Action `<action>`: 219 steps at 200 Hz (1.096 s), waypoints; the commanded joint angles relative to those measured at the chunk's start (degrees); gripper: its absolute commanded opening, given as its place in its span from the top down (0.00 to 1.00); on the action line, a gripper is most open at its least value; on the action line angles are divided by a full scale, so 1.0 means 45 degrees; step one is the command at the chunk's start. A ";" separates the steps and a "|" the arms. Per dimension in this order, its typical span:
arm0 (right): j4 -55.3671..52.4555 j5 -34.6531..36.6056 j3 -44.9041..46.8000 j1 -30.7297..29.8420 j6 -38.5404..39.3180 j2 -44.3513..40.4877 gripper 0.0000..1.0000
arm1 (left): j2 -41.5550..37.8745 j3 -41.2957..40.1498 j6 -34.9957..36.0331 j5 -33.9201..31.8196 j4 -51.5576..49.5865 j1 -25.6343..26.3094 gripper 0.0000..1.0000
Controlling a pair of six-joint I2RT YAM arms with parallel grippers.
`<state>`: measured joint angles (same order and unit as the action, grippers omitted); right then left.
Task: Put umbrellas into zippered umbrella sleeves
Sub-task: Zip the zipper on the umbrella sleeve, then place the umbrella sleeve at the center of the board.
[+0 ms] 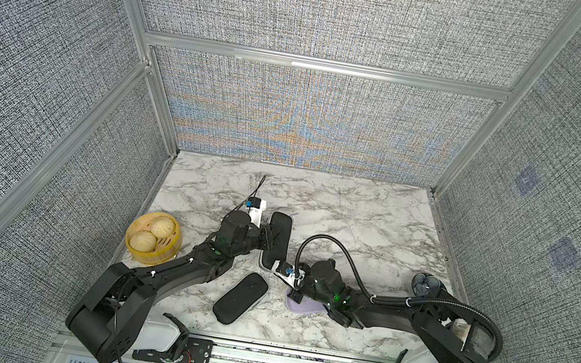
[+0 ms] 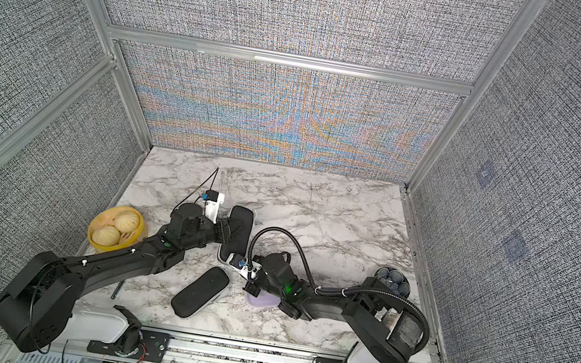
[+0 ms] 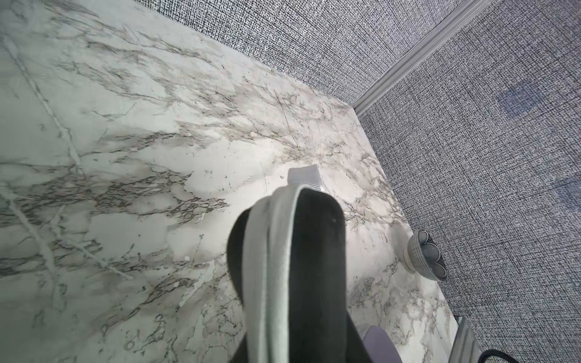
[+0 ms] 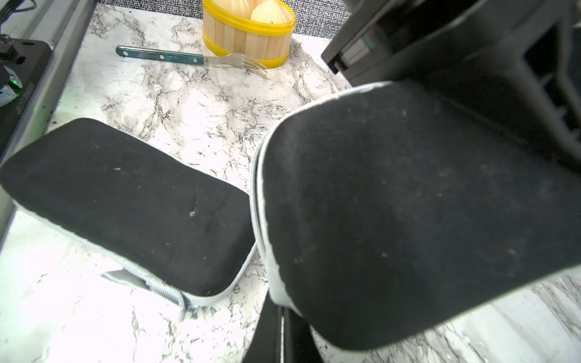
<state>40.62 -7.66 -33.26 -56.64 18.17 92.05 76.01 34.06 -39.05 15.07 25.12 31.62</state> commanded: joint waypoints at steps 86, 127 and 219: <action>-0.0826 0.3199 -0.2260 -0.0657 -0.3478 0.0678 1.00 | 0.1272 -0.1356 -0.1842 -0.2013 0.5608 0.0377 1.00; -0.2783 0.3038 -0.3191 0.0462 -0.4351 0.1270 1.00 | 0.2761 -0.1437 -0.2227 -0.2067 0.6568 0.0380 1.00; -0.6727 0.2538 -0.5891 0.1755 -0.4081 0.3005 1.00 | 0.7081 -0.0316 -0.3012 -0.0310 0.8009 0.0133 0.79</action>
<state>8.69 -4.86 -56.53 -50.09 -0.49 104.60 105.01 31.70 -52.95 1.23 61.39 32.08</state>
